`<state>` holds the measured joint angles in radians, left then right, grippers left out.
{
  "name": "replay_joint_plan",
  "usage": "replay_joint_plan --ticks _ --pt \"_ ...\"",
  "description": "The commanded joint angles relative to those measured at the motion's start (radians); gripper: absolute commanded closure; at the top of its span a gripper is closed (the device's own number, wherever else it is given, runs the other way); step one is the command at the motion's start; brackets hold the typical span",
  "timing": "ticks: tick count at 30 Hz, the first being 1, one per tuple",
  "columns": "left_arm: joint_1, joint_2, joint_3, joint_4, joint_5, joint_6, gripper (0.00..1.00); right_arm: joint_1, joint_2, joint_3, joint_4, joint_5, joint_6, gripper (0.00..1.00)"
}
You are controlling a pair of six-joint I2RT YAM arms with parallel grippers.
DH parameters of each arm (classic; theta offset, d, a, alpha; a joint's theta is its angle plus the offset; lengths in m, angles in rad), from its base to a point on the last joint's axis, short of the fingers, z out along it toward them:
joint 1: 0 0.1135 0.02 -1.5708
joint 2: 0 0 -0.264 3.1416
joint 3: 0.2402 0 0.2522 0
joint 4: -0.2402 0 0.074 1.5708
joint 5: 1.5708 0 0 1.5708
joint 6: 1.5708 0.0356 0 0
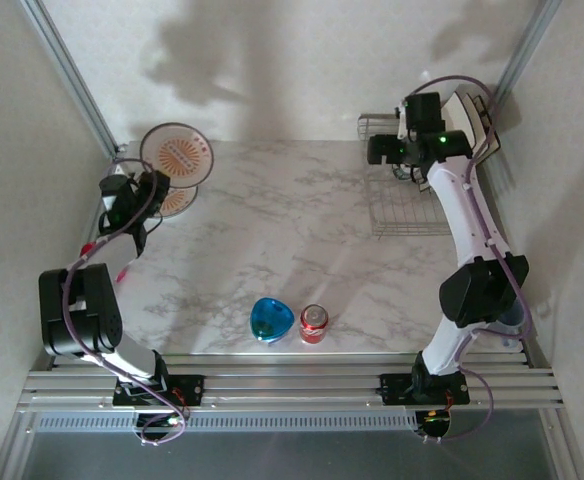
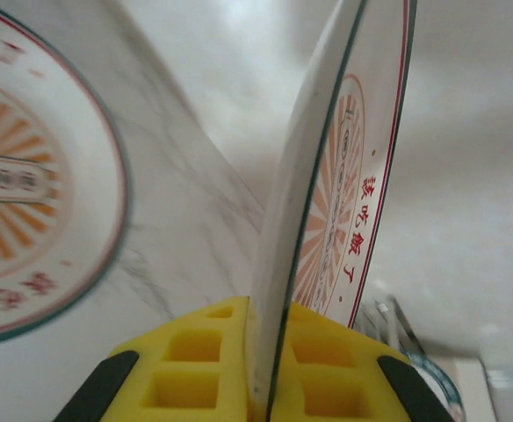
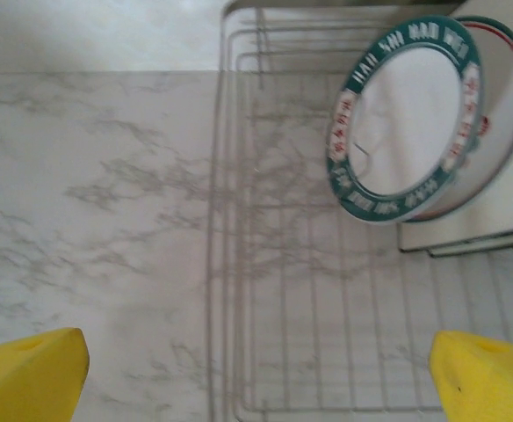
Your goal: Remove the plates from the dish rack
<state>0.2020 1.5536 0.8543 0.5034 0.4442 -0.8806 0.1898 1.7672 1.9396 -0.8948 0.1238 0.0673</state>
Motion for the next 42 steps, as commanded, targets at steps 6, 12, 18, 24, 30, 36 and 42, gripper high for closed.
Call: replay_joint_plan --ticks 6,12,18,24,30,36,42 --pt "0.034 -0.089 -0.117 0.089 -0.234 -0.079 1.0 -0.128 0.109 0.153 -0.243 0.043 -0.094 0.01" --pt "0.062 -0.053 -0.166 0.142 -0.237 -0.103 1.0 -0.161 0.132 0.138 -0.22 0.006 -0.089 0.01" --pt "0.074 0.012 -0.205 0.223 -0.237 -0.153 1.0 -0.16 0.134 0.112 -0.193 -0.01 -0.087 0.01" --pt "0.074 0.092 -0.204 0.29 -0.206 -0.186 1.0 -0.159 0.123 0.076 -0.168 -0.017 -0.086 0.01" --pt "0.074 0.181 -0.185 0.382 -0.155 -0.205 1.0 -0.159 0.118 0.055 -0.151 -0.032 -0.083 0.01" --pt "0.071 0.241 -0.172 0.422 -0.125 -0.23 1.0 -0.156 0.113 0.043 -0.145 -0.037 -0.084 0.01" --pt "0.072 0.277 -0.153 0.436 -0.107 -0.225 1.0 -0.155 0.103 0.028 -0.136 -0.042 -0.084 0.01"
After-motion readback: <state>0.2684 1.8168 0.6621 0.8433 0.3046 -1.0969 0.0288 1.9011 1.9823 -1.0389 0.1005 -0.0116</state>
